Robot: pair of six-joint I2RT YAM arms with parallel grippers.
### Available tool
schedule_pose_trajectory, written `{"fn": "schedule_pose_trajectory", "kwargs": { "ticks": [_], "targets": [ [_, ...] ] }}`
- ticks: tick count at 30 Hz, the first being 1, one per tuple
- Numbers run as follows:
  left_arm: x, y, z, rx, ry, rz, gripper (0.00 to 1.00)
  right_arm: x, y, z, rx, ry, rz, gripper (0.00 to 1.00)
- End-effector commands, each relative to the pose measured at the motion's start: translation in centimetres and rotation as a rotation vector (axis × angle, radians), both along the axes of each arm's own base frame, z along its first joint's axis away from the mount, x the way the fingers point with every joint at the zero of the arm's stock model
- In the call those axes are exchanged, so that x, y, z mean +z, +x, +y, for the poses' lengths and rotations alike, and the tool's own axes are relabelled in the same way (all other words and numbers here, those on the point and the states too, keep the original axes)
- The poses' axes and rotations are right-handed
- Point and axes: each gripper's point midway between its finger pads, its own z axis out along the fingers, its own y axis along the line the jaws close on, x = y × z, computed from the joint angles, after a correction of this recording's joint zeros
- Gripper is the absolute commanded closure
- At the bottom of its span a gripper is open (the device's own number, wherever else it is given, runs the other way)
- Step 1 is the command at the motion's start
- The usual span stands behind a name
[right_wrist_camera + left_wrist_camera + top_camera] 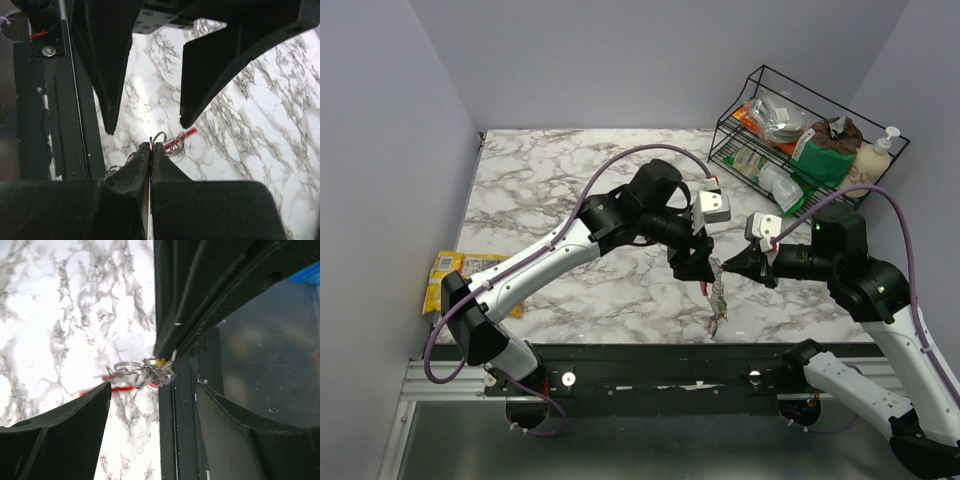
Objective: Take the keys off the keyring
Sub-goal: Remove the key from the keyring.
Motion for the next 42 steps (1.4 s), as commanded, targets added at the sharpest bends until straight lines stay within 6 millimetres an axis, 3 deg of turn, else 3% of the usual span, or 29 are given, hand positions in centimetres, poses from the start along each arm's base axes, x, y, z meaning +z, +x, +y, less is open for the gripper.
{"fn": "schedule_pose_trajectory", "kwargs": {
  "ticks": [1, 12, 19, 31, 42],
  "targets": [
    [2.2, 0.3, 0.8, 0.019, -0.059, -0.041, 0.22, 0.8, 0.6, 0.0, -0.024, 0.021, -0.043, 0.99],
    [1.6, -3.4, 0.6, -0.17, -0.059, 0.052, 0.24, 1.2, 1.1, 0.1, -0.032, 0.023, -0.041, 0.99],
    [2.4, -3.8, 0.6, -0.182, -0.072, 0.046, 0.24, 0.8, 1.7, 0.0, -0.057, 0.012, -0.038, 0.99],
    [2.5, -3.9, 0.7, -0.182, -0.078, 0.048, 0.24, 0.6, 2.1, 0.1, -0.067, 0.01, -0.035, 0.99],
    [0.6, -1.3, -0.4, -0.058, -0.028, 0.02, 0.24, 1.2, 1.2, 0.2, -0.038, 0.031, -0.038, 0.99]
  ]
}}
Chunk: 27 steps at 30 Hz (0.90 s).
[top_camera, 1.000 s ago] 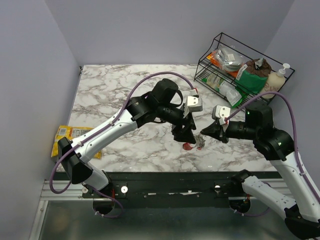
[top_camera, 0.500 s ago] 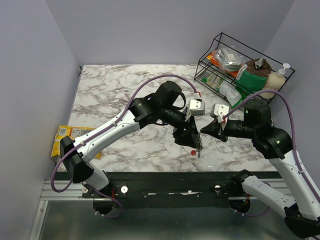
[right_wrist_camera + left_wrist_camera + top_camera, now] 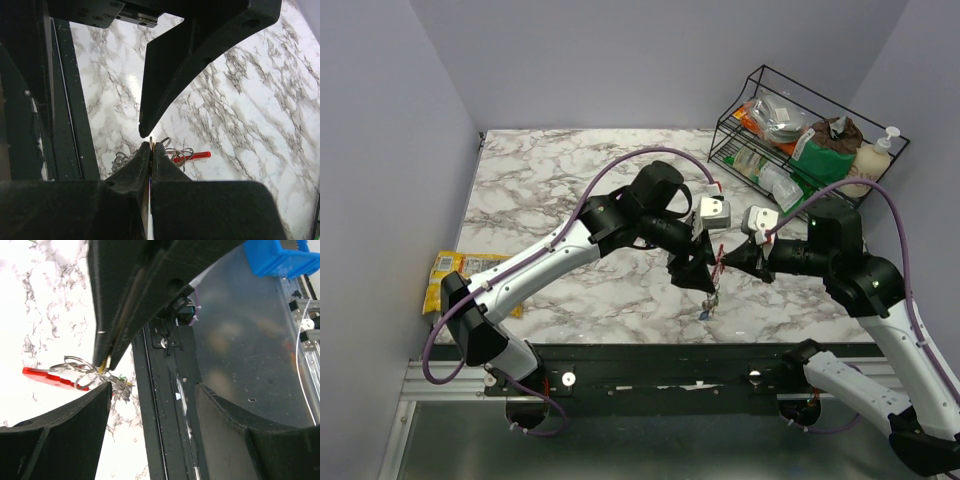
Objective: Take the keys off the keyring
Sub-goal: Remove the key from the keyring.
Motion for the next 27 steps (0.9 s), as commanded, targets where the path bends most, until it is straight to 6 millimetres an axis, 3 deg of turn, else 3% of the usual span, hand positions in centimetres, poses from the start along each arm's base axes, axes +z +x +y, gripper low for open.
{"fn": "schedule_pose_trajectory", "kwargs": {
  "ticks": [1, 10, 18, 27],
  "targets": [
    [-0.7, 1.4, -0.6, 0.068, 0.02, -0.027, 0.24, 1.5, -0.3, 0.2, 0.013, 0.044, -0.043, 0.99],
    [-1.3, 2.0, -1.0, 0.085, 0.035, -0.024, 0.24, 1.6, -0.6, 0.1, 0.021, 0.051, -0.048, 0.98],
    [-1.2, -0.7, -1.4, -0.031, 0.032, 0.008, 0.24, 1.5, -0.3, 0.2, 0.014, 0.053, -0.051, 0.98],
    [-0.9, -1.0, -1.4, -0.032, 0.025, -0.001, 0.28, 0.9, -0.1, 0.1, 0.003, 0.044, -0.045, 0.98]
  ]
}}
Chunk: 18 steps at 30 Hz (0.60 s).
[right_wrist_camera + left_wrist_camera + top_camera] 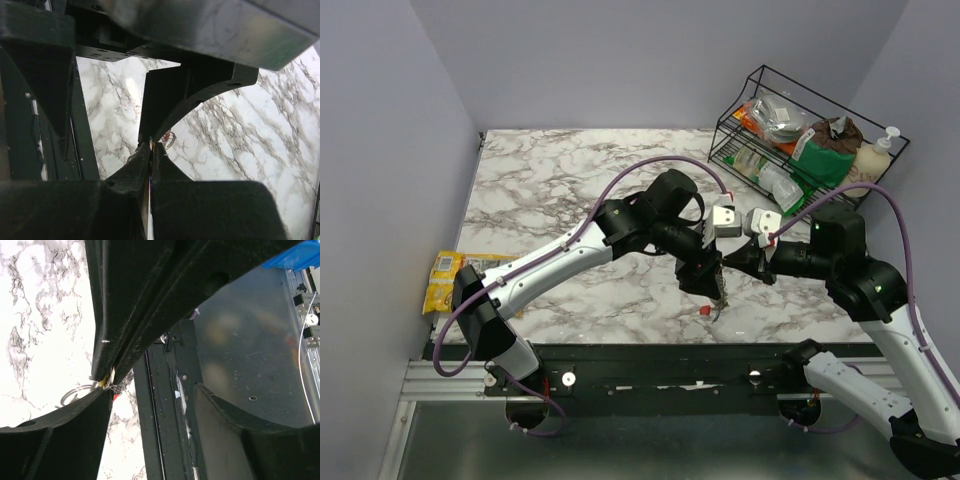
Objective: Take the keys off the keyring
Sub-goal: Remove the key from the keyring.
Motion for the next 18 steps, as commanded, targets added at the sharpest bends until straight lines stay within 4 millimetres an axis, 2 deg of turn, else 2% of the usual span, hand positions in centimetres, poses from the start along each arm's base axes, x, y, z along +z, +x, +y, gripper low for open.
{"fn": "schedule_pose_trajectory", "kwargs": {
  "ticks": [1, 13, 18],
  "targets": [
    [1.3, -0.3, -0.1, -0.016, -0.032, -0.019, 0.29, 0.6, 0.2, 0.3, 0.007, 0.028, -0.028, 0.98],
    [0.3, 1.6, -0.7, 0.086, 0.002, -0.05, 0.35, 0.7, -0.9, 0.6, 0.061, 0.039, 0.001, 0.98],
    [0.2, 2.2, -0.7, 0.114, 0.006, -0.059, 0.41, 0.5, -1.2, 0.6, 0.065, 0.04, 0.0, 0.98]
  ]
}}
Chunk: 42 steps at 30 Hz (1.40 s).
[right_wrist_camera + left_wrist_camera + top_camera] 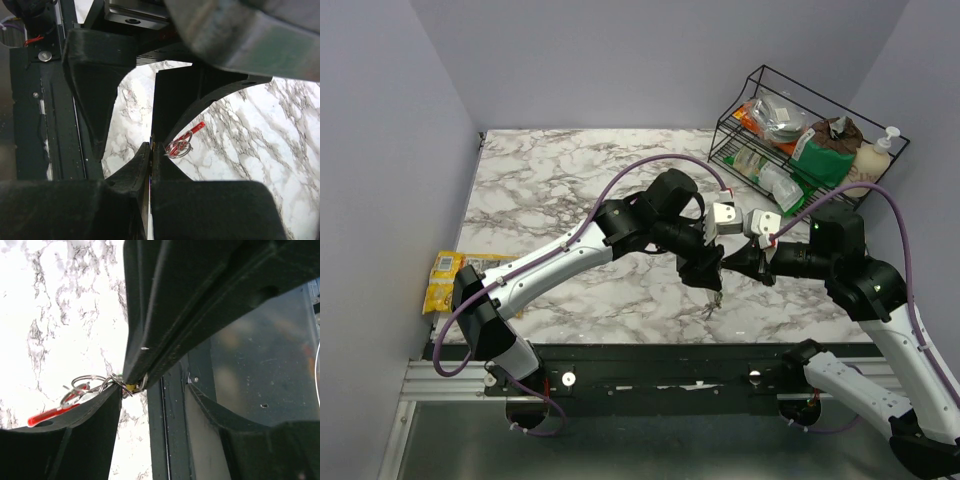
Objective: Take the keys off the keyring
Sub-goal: Remove the key from the keyring.
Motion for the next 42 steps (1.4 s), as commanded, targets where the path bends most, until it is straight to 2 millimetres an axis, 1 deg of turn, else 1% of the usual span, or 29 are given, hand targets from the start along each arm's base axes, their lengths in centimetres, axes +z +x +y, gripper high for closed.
{"fn": "schedule_pose_trajectory", "kwargs": {
  "ticks": [1, 2, 3, 4, 5, 7, 8, 9, 11, 16, 20, 24, 31, 34, 37, 42],
  "targets": [
    [0.6, 1.1, -0.5, 0.054, -0.013, -0.04, 0.44, 0.5, -0.7, 0.2, 0.029, 0.028, -0.015, 0.98],
    [0.7, 1.2, -0.5, 0.057, -0.015, -0.043, 0.47, 0.4, -0.7, 0.1, 0.026, 0.026, -0.014, 0.98],
    [0.7, 1.3, -0.4, 0.062, -0.015, -0.043, 0.47, 0.2, -0.7, 0.1, 0.026, 0.026, -0.013, 0.98],
    [0.6, 1.4, -0.4, 0.067, -0.014, -0.045, 0.49, 0.1, -0.7, 0.1, 0.026, 0.025, -0.012, 0.98],
    [0.6, 1.4, -0.4, 0.069, -0.015, -0.046, 0.57, 0.1, -0.8, 0.1, 0.03, 0.026, -0.009, 0.98],
    [0.6, 1.6, -0.4, 0.076, -0.012, -0.05, 0.64, 0.2, -0.9, 0.0, 0.029, 0.029, -0.013, 0.98],
    [0.5, 1.6, -0.4, 0.077, -0.011, -0.048, 0.71, 0.3, -1.0, 0.0, 0.031, 0.031, -0.014, 0.98],
    [0.5, 1.6, -0.4, 0.076, -0.012, -0.05, 0.75, 0.3, -1.0, 0.0, 0.03, 0.031, -0.013, 0.98],
    [0.4, 1.6, -0.4, 0.076, -0.008, -0.047, 0.78, 0.6, -1.1, 0.0, 0.029, 0.035, -0.02, 0.98],
    [0.3, 1.3, -0.4, 0.057, -0.008, -0.035, 0.78, 1.1, -1.0, -0.2, 0.018, 0.038, -0.032, 0.98],
    [0.3, 1.2, -0.4, 0.051, -0.009, -0.034, 0.68, 1.4, -0.9, 0.0, 0.022, 0.041, -0.031, 0.98],
    [0.3, 1.2, -0.4, 0.052, -0.009, -0.035, 0.67, 1.8, -0.7, 0.0, 0.015, 0.043, -0.036, 0.98],
    [0.6, 1.2, -0.3, 0.053, -0.014, -0.04, 0.67, 2.2, -0.5, -0.2, -0.006, 0.045, -0.043, 0.98],
    [0.5, 1.3, -0.3, 0.057, -0.011, -0.044, 0.63, 2.5, -0.5, -0.1, -0.008, 0.052, -0.035, 0.98],
    [0.7, 1.4, -0.3, 0.066, -0.015, -0.051, 0.64, 2.6, -0.6, 0.0, 0.004, 0.056, -0.028, 0.98],
    [0.8, 1.6, -0.2, 0.074, -0.016, -0.06, 0.72, 2.3, -0.7, 0.0, 0.008, 0.054, -0.02, 0.98]
  ]
}}
